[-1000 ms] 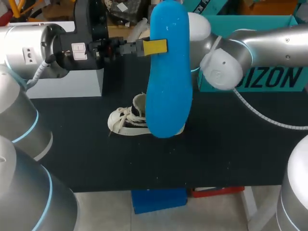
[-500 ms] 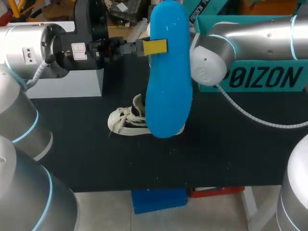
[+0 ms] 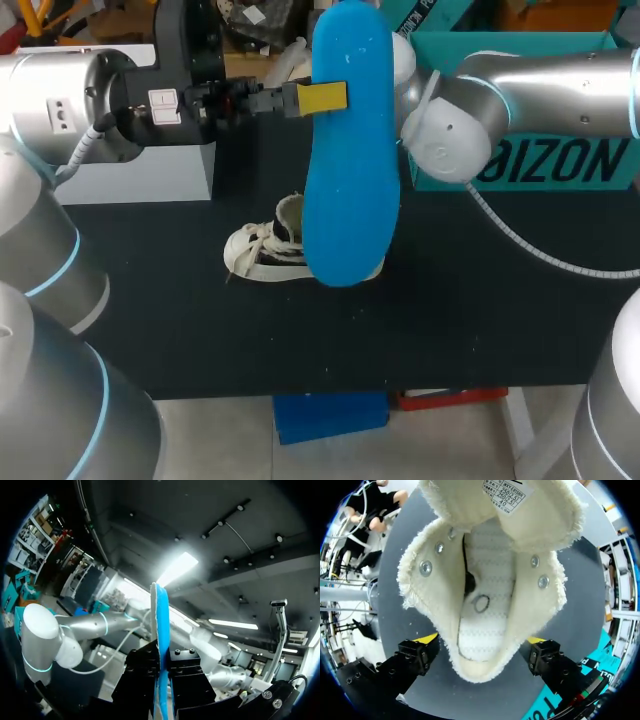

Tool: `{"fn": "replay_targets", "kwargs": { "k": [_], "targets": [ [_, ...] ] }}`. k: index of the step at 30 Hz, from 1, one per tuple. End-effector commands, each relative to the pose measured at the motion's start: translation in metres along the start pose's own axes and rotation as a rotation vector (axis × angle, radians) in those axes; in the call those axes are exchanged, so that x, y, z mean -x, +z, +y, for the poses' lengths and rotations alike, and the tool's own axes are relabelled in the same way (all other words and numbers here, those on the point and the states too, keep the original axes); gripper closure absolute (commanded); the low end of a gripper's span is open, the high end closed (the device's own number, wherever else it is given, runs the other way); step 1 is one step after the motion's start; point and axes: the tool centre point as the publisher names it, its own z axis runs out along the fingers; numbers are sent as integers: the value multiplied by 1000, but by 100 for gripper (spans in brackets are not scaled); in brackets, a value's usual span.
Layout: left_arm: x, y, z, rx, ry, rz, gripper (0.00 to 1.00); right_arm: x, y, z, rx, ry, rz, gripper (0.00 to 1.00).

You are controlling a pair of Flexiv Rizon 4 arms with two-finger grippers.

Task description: Take the shoe out of the shoebox, open the shoe tongue, remove and reinsert the insole, then place the shoe into the shoebox

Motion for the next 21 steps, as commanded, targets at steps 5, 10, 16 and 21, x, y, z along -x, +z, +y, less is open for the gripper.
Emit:
{"fn": "replay_targets", "kwargs": {
  "k": [5,10,16,21],
  "targets": [
    [0,0,2,-1,0,-2,100,2,-16,-18,145,9,-35,0],
    [0,0,2,-1,0,-2,100,1,-18,-27,233,14,-56,0],
    [0,0,2,-1,0,-2,100,1,-16,-32,335,3,-55,0],
    [0,0,2,-1,0,-2,100,2,-12,-34,422,1,-49,0]
  ]
}}
